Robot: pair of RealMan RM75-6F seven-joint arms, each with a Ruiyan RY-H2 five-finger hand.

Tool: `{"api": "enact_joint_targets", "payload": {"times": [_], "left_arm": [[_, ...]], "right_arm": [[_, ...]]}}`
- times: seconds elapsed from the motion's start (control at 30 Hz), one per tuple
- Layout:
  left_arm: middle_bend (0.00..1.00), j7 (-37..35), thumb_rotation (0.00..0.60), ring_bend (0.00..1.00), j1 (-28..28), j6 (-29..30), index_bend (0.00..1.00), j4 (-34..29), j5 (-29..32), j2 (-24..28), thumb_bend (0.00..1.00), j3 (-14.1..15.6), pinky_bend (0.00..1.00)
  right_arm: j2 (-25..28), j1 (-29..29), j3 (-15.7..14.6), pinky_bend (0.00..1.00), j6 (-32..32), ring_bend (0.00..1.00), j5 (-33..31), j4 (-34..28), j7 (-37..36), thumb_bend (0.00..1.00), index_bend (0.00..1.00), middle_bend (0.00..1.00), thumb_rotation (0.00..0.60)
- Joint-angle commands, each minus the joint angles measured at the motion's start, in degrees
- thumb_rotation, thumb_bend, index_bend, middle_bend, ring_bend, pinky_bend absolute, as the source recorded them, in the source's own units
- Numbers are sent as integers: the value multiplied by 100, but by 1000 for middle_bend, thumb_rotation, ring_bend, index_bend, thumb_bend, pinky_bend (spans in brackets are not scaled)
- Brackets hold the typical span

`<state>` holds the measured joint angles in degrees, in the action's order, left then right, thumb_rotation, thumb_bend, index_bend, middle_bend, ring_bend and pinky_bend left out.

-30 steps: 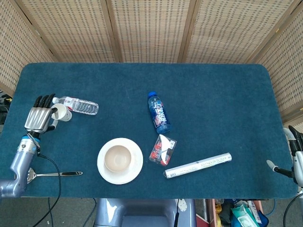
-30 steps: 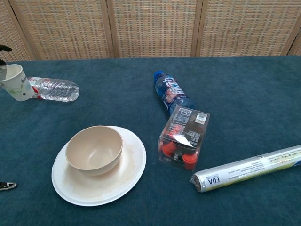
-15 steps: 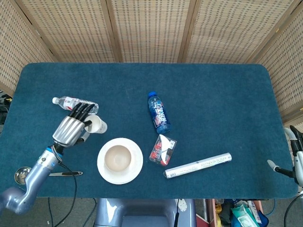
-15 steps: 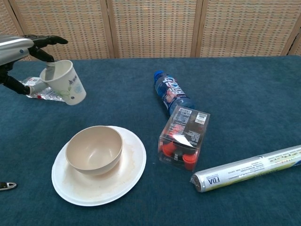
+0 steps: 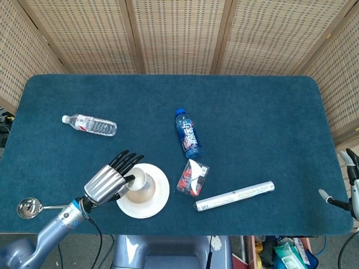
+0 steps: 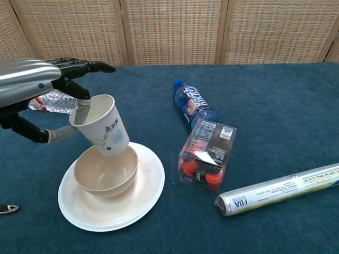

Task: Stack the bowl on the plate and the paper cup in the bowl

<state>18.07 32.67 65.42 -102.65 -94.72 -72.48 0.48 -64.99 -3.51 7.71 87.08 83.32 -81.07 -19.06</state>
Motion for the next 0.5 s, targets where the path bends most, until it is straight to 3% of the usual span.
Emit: {"api": "enact_joint_targets", "payload": {"times": [0.03,0.5], "left_arm": [[0,132,600,0,-5,-135,642,-77,104,114,440,39,8],[0,465,600,0,72,-578,642,79,498,-177,440,45,7]], "right_arm": [[1,1,2,0,4,0,1,-3,0,142,9,0,600],[12,14,13,0,10,0,-13,0,-45,141,9,0,600]]}}
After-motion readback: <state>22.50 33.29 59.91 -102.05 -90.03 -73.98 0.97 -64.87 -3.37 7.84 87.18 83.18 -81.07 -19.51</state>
